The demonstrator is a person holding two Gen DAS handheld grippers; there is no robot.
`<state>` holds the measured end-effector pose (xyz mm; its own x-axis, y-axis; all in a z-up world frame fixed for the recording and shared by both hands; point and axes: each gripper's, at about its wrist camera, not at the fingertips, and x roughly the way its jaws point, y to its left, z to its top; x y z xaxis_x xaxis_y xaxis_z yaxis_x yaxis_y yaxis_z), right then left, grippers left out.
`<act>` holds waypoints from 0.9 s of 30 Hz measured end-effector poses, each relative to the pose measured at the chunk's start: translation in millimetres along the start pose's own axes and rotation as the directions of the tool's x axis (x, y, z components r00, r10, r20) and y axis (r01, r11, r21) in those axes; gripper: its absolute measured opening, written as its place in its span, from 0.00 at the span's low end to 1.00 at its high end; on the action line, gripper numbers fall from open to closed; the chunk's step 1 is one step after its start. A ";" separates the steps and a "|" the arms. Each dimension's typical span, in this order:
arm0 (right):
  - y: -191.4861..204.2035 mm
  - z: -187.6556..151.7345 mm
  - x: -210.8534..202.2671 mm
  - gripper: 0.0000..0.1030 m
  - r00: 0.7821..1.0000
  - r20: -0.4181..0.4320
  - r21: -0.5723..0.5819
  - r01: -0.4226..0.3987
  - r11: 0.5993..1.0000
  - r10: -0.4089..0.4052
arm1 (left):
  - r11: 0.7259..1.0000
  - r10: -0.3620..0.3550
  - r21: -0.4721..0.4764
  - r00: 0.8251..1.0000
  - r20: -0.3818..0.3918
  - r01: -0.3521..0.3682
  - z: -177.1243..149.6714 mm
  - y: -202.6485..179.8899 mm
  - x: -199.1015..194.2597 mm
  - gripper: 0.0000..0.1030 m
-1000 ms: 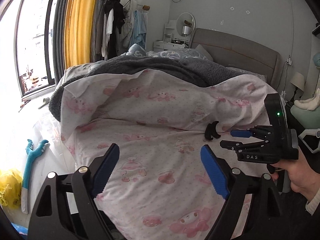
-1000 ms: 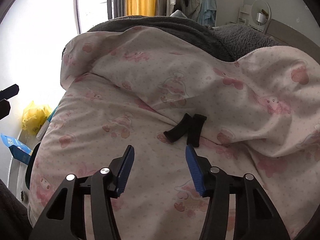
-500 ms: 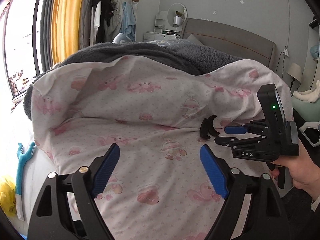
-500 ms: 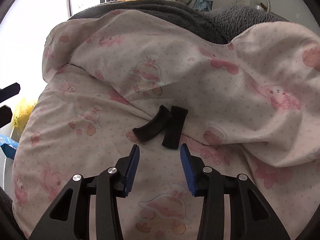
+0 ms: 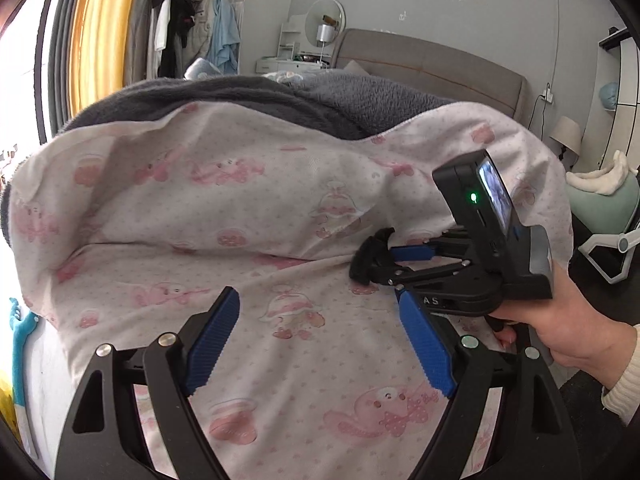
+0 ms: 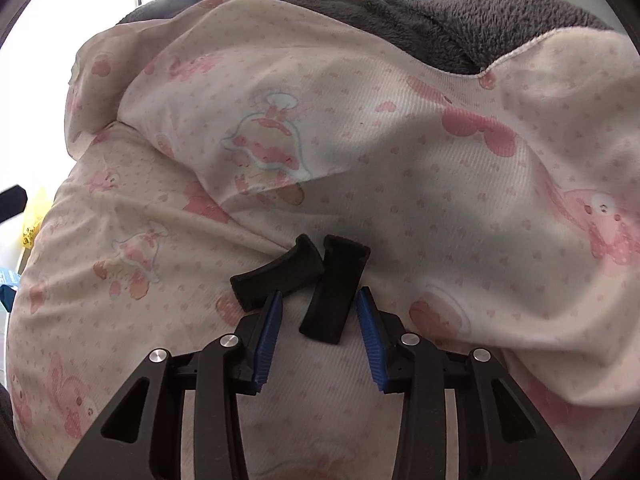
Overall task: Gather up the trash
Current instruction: 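Grasp a black plastic piece with the right tool while the left grasps the other piece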
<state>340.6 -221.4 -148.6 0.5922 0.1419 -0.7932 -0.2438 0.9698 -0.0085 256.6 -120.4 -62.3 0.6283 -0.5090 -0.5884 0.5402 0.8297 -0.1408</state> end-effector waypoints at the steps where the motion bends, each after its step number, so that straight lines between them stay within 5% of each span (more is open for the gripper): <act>1: -3.3 0.0 0.8 0.33 1.000 0.002 0.009 -0.010 1.000 0.010 | 1.000 -0.002 0.004 1.000 -0.009 0.002 0.4 -1.4 4.7 0.82; 6: -17.5 -3.6 -4.0 0.20 0.999 -0.001 0.015 -0.047 0.999 0.047 | 0.999 -0.010 0.032 0.999 -0.037 0.011 4.5 -7.1 26.4 0.82; 16: -45.1 -13.3 -32.4 0.20 0.995 0.031 0.032 -0.097 0.995 0.096 | 0.998 -0.032 0.059 0.997 -0.071 0.036 16.6 -25.6 61.1 0.82; 27: -78.6 -22.5 -61.7 0.20 0.986 0.087 0.061 -0.147 0.987 0.142 | 0.990 0.025 0.144 0.991 -0.133 -0.005 21.5 -39.0 93.4 0.64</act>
<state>305.9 -310.9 -112.7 0.6165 0.2948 -0.7301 -0.2811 0.9486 0.1456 306.3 -205.2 -94.7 0.5616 -0.4533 -0.6921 0.6116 0.7909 -0.0218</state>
